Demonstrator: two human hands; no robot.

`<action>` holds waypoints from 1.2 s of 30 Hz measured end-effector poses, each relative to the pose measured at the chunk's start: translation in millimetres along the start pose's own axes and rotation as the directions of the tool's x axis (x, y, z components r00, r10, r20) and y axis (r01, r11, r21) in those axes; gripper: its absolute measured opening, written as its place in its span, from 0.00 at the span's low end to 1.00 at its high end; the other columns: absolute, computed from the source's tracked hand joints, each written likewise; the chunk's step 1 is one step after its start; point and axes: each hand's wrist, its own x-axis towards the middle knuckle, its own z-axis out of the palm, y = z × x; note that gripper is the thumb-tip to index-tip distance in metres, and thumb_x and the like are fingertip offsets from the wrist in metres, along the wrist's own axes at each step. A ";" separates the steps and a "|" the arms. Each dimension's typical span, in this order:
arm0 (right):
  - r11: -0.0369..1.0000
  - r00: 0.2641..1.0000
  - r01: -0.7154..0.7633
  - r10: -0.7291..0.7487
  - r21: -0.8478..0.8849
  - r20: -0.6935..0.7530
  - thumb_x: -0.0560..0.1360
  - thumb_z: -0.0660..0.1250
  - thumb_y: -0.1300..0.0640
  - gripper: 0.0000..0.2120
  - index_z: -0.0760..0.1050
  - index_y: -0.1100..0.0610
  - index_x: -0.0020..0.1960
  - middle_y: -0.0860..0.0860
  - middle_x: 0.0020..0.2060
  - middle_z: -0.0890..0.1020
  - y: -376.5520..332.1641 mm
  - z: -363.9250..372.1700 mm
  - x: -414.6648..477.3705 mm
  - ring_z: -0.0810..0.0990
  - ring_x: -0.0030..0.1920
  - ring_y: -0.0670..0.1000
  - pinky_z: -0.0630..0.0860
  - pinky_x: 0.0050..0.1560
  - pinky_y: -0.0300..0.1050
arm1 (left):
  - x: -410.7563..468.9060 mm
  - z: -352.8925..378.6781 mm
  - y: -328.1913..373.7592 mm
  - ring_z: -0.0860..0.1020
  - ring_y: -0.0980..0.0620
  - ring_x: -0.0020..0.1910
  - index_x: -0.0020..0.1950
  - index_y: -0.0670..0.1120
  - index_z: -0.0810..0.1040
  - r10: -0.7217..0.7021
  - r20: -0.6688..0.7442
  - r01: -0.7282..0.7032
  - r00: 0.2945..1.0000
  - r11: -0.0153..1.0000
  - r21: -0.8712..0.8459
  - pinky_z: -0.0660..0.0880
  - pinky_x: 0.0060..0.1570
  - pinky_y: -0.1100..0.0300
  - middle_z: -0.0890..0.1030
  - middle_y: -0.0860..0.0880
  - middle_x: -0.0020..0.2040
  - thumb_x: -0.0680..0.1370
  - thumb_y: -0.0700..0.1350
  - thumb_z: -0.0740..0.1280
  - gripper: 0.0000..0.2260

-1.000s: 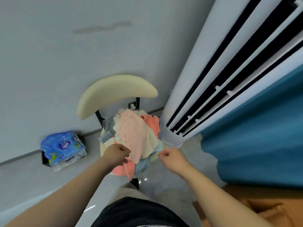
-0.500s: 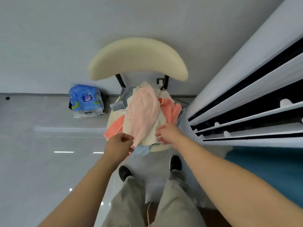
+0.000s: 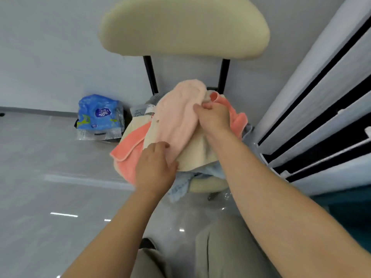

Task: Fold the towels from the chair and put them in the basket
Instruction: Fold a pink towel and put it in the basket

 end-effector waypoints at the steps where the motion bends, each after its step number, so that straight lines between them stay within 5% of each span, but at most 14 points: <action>1: 0.997 0.997 0.074 -0.074 0.008 0.019 0.73 0.71 0.54 0.08 0.80 0.56 0.37 0.47 0.31 0.80 -9.8 0.7 -5.4 0.78 0.37 0.50 0.75 0.40 0.45 | -2.7 3.1 -2.4 0.73 0.45 0.61 0.66 0.47 0.72 0.011 -0.017 -0.010 1.000 1.000 0.015 0.69 0.59 0.53 0.76 0.48 0.62 0.73 0.50 0.74 0.23; 5: 0.962 0.947 0.144 -0.201 0.230 0.249 0.73 0.68 0.56 0.05 0.73 0.51 0.40 0.54 0.40 0.76 -61.6 -0.8 -60.0 0.76 0.41 0.52 0.74 0.42 0.47 | -39.3 -21.6 3.7 0.74 0.47 0.65 0.71 0.45 0.69 -0.032 -0.105 0.018 0.994 0.991 -0.136 0.70 0.61 0.54 0.75 0.47 0.66 0.74 0.53 0.74 0.29; 10: 0.858 0.846 0.009 -0.280 0.513 0.453 0.79 0.64 0.61 0.11 0.73 0.56 0.38 0.52 0.32 0.76 -134.5 -24.6 -171.1 0.77 0.37 0.53 0.74 0.41 0.44 | -113.7 -109.7 29.2 0.74 0.53 0.65 0.73 0.48 0.67 -0.035 -0.286 -0.033 0.957 0.973 -0.230 0.72 0.59 0.56 0.74 0.53 0.68 0.71 0.56 0.76 0.35; 16: 0.763 0.734 0.070 -0.475 0.642 0.485 0.81 0.64 0.60 0.12 0.69 0.54 0.39 0.50 0.29 0.73 -172.2 -42.9 -269.7 0.76 0.29 0.50 0.74 0.33 0.41 | -190.8 -186.8 34.7 0.76 0.52 0.50 0.64 0.50 0.70 -0.019 -0.505 -0.095 0.863 0.975 -0.198 0.72 0.41 0.59 0.75 0.53 0.55 0.67 0.50 0.77 0.28; 21: 0.789 0.718 0.028 -0.443 0.614 0.537 0.80 0.64 0.54 0.07 0.72 0.58 0.52 0.56 0.41 0.75 -162.4 -36.7 -307.4 0.77 0.42 0.55 0.77 0.43 0.49 | -240.8 -209.9 18.5 0.79 0.51 0.48 0.58 0.50 0.76 -0.062 -0.621 -0.127 0.781 0.959 -0.255 0.70 0.39 0.69 0.81 0.56 0.47 0.73 0.34 0.64 0.18; 26: 0.794 0.739 -0.001 -0.409 0.608 0.535 0.81 0.65 0.56 0.06 0.73 0.58 0.55 0.55 0.39 0.76 -128.5 -7.1 -308.7 0.77 0.43 0.54 0.78 0.39 0.43 | -256.3 -219.3 4.0 0.77 0.54 0.50 0.54 0.50 0.78 0.033 -0.669 -0.221 0.742 0.955 -0.198 0.69 0.45 0.69 0.80 0.55 0.49 0.76 0.36 0.60 0.13; 28: 0.811 0.745 -0.002 -0.389 0.585 0.542 0.81 0.66 0.56 0.07 0.73 0.59 0.56 0.54 0.39 0.77 -111.0 14.4 -302.5 0.78 0.42 0.53 0.78 0.43 0.45 | -254.0 -218.4 -5.0 0.76 0.53 0.48 0.49 0.49 0.78 -0.002 -0.663 -0.222 0.748 0.942 -0.253 0.71 0.46 0.66 0.80 0.54 0.47 0.79 0.40 0.61 0.07; 32: 0.872 0.751 -0.068 -0.276 0.486 0.600 0.80 0.67 0.55 0.06 0.76 0.58 0.52 0.55 0.40 0.81 -78.5 59.1 -295.9 0.81 0.41 0.53 0.80 0.44 0.46 | -237.5 -204.1 -45.0 0.80 0.47 0.47 0.46 0.48 0.78 -0.316 -0.519 -0.084 0.794 0.789 -0.609 0.80 0.50 0.44 0.82 0.52 0.45 0.79 0.47 0.62 0.07; 36: 0.888 0.768 -0.087 -0.230 0.452 0.598 0.80 0.68 0.54 0.07 0.78 0.58 0.53 0.57 0.45 0.83 -61.5 101.6 -285.3 0.83 0.45 0.55 0.81 0.46 0.48 | -212.2 -182.1 -96.6 0.82 0.46 0.50 0.53 0.47 0.76 -0.532 -0.197 0.167 0.824 0.560 -0.812 0.83 0.44 0.48 0.81 0.45 0.53 0.81 0.44 0.62 0.05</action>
